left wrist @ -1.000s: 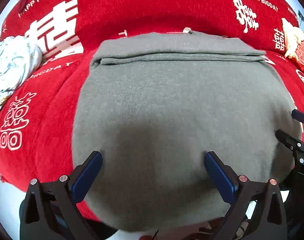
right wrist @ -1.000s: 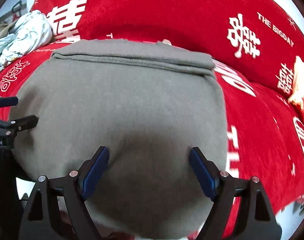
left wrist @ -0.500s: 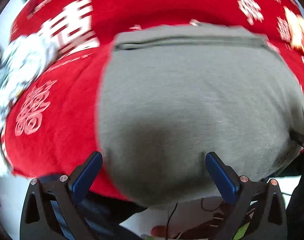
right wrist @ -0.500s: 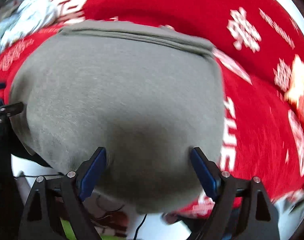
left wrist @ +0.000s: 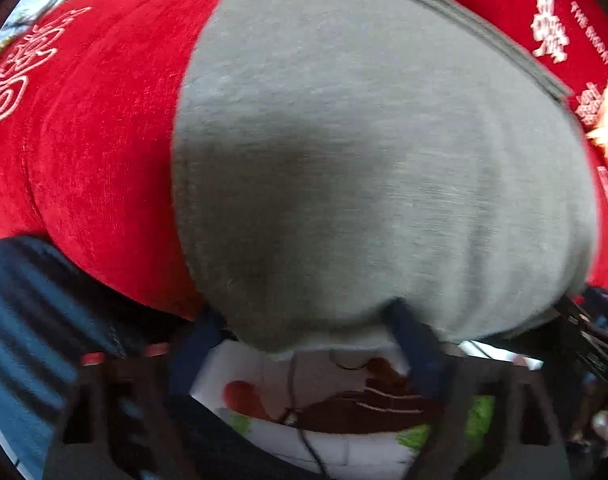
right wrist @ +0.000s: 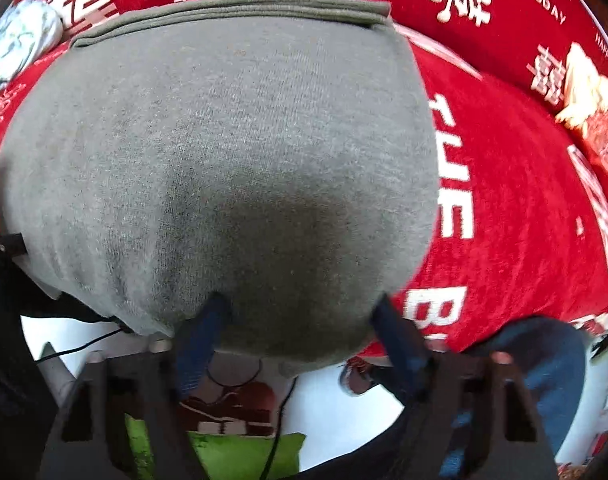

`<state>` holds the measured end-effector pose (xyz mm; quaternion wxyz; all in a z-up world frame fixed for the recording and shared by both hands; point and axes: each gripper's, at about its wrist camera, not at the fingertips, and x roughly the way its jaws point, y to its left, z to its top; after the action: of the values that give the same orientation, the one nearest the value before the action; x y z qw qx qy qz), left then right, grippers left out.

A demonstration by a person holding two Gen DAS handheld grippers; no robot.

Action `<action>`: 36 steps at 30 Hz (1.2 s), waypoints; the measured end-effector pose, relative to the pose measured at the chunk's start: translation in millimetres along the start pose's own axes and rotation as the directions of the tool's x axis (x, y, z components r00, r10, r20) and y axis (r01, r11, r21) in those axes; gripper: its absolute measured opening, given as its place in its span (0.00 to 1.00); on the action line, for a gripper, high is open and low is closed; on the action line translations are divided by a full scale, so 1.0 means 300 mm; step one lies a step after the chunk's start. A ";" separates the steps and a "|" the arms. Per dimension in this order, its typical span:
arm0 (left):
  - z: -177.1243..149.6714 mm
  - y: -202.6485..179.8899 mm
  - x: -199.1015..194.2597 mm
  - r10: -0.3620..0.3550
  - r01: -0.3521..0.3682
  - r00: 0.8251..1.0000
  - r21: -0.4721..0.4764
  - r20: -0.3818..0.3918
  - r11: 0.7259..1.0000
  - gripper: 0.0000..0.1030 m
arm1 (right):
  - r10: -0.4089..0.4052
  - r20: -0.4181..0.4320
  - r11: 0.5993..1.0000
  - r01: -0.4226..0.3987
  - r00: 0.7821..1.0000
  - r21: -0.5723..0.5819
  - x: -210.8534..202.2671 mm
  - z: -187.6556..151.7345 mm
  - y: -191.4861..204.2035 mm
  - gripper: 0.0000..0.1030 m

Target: Fold small clothes

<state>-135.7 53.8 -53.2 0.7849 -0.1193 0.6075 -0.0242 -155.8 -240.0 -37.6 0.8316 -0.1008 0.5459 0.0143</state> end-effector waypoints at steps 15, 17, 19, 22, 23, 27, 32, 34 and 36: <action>0.157 -0.110 -0.290 -0.086 0.081 0.952 0.031 0.293 0.996 0.14 | 0.259 0.403 0.938 -0.328 0.878 0.112 -0.241 0.156 -0.177 0.10; 0.252 -0.094 -0.289 -0.078 0.083 0.945 0.000 0.319 0.997 0.14 | 0.274 0.406 0.925 -0.355 0.872 0.138 -0.195 0.246 -0.180 0.11; 0.307 -0.066 -0.278 -0.079 0.092 0.945 -0.028 0.318 0.995 0.14 | 0.258 0.393 0.926 -0.341 0.883 0.158 -0.150 0.295 -0.170 0.10; 0.348 -0.044 -0.197 -0.068 0.086 0.957 -0.055 0.282 0.995 0.14 | 0.252 0.345 0.923 -0.332 0.904 0.196 -0.054 0.350 -0.172 0.11; 0.341 -0.034 -0.184 -0.066 0.085 0.960 -0.057 0.272 0.995 0.15 | 0.270 0.326 0.914 -0.348 0.906 0.209 -0.027 0.350 -0.177 0.11; 0.292 -0.003 -0.214 -0.109 0.130 0.953 -0.055 0.283 0.990 0.45 | 0.292 0.310 0.904 -0.367 0.905 0.220 -0.035 0.332 -0.190 0.47; 0.189 0.034 -0.292 -0.152 0.187 0.928 -0.073 0.340 0.980 0.86 | 0.288 0.382 0.890 -0.393 0.878 0.232 -0.141 0.240 -0.234 0.70; 0.161 0.038 -0.285 -0.156 0.186 0.935 -0.068 0.318 0.980 0.86 | 0.316 0.376 0.870 -0.424 0.871 0.250 -0.150 0.194 -0.252 0.70; 0.133 0.041 -0.262 -0.163 0.192 0.943 -0.075 0.290 0.978 0.86 | 0.348 0.362 0.852 -0.453 0.865 0.262 -0.142 0.160 -0.267 0.70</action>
<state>-119.1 86.5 28.1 0.8510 -0.2159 0.4765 -0.0466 -118.9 -306.0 31.8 0.8877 0.1642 0.4158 0.1103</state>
